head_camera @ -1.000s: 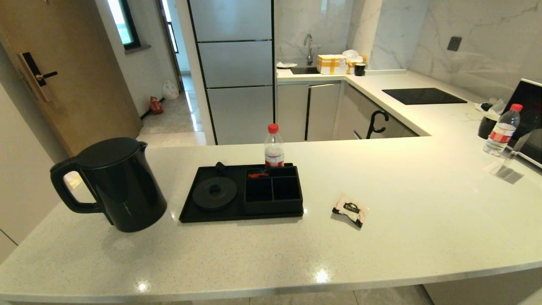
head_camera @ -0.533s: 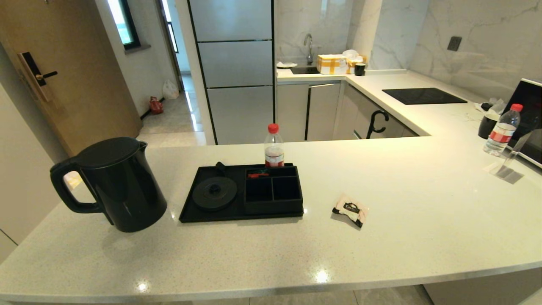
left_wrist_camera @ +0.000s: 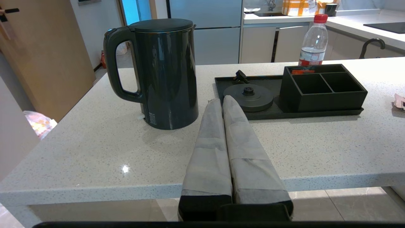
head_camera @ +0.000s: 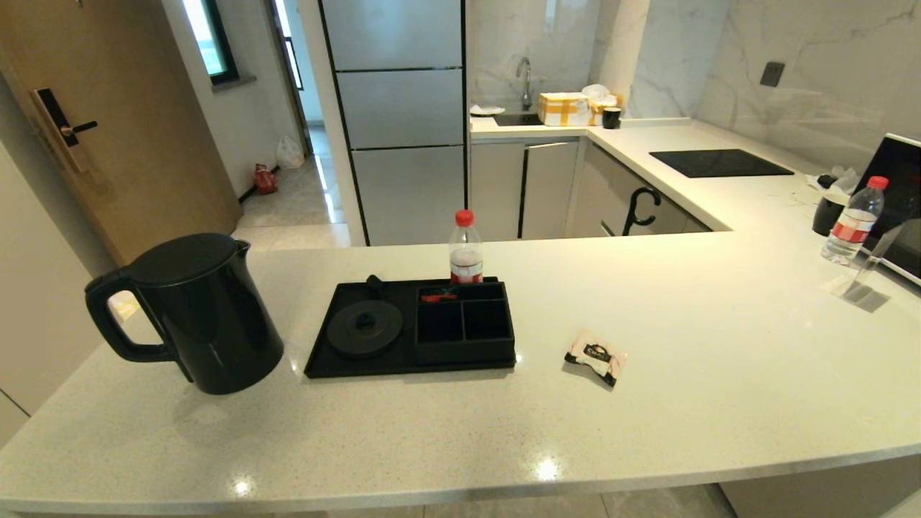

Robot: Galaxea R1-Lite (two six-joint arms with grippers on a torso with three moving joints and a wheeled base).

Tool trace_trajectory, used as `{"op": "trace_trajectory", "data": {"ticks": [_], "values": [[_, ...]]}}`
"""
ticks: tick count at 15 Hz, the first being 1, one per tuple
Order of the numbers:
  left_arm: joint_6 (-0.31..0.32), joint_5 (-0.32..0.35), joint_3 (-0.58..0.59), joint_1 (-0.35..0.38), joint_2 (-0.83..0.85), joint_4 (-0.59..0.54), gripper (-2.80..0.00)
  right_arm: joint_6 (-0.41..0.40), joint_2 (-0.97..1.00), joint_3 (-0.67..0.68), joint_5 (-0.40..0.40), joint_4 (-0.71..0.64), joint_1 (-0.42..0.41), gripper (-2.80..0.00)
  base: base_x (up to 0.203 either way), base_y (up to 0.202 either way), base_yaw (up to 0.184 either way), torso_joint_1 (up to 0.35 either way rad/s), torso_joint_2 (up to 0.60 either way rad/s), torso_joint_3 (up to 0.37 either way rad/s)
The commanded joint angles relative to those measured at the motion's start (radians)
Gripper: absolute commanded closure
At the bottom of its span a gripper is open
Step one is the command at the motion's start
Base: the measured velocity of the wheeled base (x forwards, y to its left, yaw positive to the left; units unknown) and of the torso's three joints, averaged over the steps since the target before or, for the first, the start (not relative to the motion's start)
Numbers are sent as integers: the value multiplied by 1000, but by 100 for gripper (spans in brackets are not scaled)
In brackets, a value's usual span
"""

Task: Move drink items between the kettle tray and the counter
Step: Return the tea bag to its original position

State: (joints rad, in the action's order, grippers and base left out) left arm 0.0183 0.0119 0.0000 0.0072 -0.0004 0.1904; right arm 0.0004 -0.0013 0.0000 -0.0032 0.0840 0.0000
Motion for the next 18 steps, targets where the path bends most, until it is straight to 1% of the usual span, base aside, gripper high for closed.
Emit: {"op": "trace_trajectory", "data": {"ticks": [1, 11, 12, 13, 14, 18], "values": [[0, 0, 40, 0, -1, 1, 0, -2, 1, 32, -1, 0, 0, 0, 0, 0, 0, 0, 0, 0], [0, 0, 40, 0, 0, 1, 0, -2, 1, 32, -1, 0, 0, 0, 0, 0, 0, 0, 0, 0], [0, 0, 40, 0, -1, 1, 0, 17, 3, 32, -1, 5, 0, 0, 0, 0, 0, 0, 0, 0], [0, 0, 40, 0, -1, 1, 0, 18, 3, 32, -1, 5, 0, 0, 0, 0, 0, 0, 0, 0], [0, 0, 40, 0, -1, 1, 0, 42, 3, 32, -3, 6, 0, 0, 0, 0, 0, 0, 0, 0], [0, 0, 40, 0, 0, 1, 0, 44, 3, 32, -3, 6, 0, 0, 0, 0, 0, 0, 0, 0]]}}
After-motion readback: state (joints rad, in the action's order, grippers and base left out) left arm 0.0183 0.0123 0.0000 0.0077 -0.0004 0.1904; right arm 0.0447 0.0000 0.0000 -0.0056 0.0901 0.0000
